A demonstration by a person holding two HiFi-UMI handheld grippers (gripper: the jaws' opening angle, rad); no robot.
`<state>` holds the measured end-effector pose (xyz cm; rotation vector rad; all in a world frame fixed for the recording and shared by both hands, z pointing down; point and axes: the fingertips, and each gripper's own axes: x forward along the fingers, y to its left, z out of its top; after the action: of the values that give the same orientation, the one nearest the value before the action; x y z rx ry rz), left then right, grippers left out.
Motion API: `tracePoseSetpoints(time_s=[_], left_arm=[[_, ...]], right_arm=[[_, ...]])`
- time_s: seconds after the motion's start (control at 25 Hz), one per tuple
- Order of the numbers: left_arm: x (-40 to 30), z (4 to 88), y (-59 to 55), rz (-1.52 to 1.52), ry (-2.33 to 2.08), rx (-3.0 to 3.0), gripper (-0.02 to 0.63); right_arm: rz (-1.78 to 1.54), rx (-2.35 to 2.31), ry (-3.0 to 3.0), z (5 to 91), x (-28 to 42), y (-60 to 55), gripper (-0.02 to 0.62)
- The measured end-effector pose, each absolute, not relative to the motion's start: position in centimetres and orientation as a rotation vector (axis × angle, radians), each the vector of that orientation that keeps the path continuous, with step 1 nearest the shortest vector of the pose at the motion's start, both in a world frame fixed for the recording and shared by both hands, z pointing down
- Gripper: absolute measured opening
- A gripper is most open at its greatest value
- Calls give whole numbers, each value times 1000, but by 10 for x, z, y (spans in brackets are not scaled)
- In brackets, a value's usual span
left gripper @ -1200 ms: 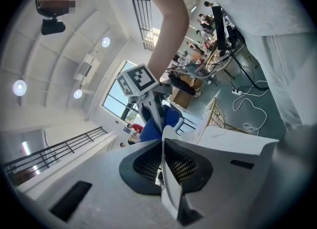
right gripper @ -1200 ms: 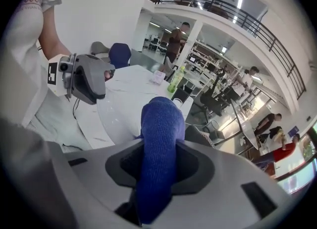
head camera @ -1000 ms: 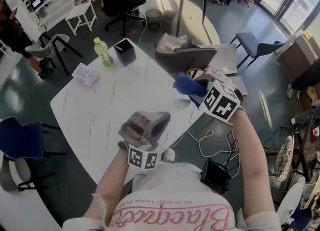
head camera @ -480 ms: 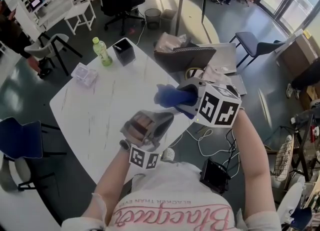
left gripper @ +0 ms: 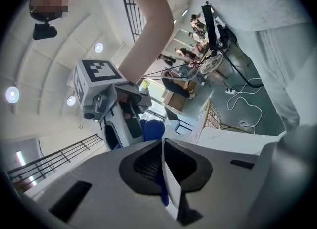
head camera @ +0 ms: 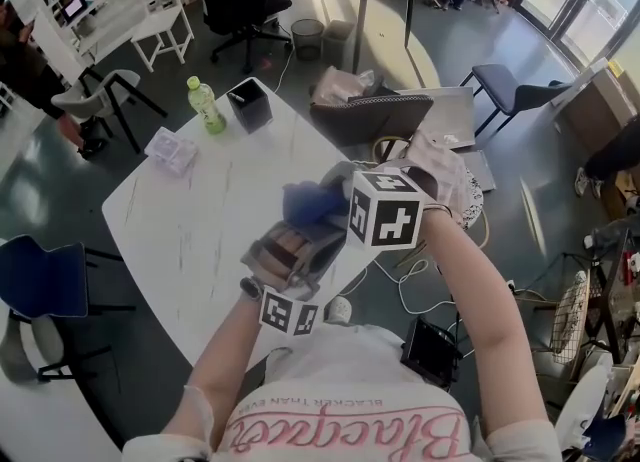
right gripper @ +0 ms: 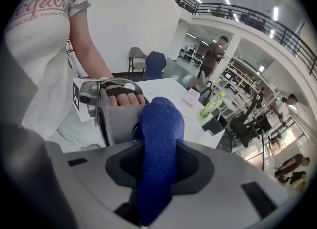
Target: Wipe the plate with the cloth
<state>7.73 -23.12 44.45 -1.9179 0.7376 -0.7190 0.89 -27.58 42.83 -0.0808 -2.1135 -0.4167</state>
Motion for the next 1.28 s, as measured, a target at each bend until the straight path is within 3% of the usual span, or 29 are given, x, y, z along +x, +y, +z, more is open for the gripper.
tracePoseSetpoints(time_s=[0.72, 1.28], left_arm=[[78, 447, -229, -726, 717, -1948, 17], [32, 434, -267, -602, 1098, -2319, 15]], right_arm=[[-297, 132, -1961, 501, 43, -346, 119], [-170, 542, -2077, 450, 124, -369, 119]])
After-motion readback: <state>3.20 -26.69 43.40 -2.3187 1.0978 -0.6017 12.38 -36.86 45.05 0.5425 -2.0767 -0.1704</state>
